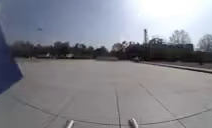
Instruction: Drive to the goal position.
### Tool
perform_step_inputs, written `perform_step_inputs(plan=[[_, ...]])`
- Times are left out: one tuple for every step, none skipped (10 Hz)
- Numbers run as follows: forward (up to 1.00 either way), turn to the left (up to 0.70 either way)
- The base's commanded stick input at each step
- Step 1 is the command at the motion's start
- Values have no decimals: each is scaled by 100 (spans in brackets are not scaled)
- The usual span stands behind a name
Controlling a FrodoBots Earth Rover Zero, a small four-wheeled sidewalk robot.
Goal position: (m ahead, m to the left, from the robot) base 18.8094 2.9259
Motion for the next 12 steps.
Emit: perform_step_inputs(plan=[[100,0],[100,0],[100,0],[100,0],[100,0],[100,0],[100,-27],[100,-22],[100,0],[100,0],[100,0],[100,0]])
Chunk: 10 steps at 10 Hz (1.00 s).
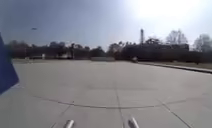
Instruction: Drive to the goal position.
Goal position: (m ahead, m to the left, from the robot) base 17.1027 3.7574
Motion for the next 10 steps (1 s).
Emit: perform_step_inputs(plan=[[100,0],[100,0],[100,0],[100,0],[100,-15],[100,-27],[100,-27],[100,-27],[100,-27],[100,-27]])
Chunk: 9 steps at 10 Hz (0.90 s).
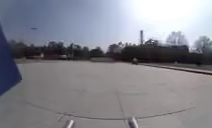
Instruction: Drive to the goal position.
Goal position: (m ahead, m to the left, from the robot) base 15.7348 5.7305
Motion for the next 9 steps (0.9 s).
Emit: perform_step_inputs(plan=[[100,-27],[100,-27],[100,-27],[100,-27],[100,-27],[100,-27],[100,-27],[100,-27],[100,-27]])
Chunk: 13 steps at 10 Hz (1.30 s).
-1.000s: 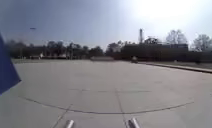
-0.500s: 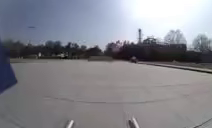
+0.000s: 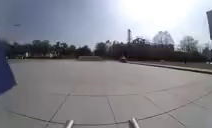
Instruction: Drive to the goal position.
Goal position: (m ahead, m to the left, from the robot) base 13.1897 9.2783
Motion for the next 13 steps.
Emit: perform_step_inputs(plan=[[100,-27],[100,-27],[100,-27],[100,-27],[100,-27],[100,-27],[100,-27],[100,-27],[100,-27],[100,-27],[100,-27],[100,-27],[100,-18]])
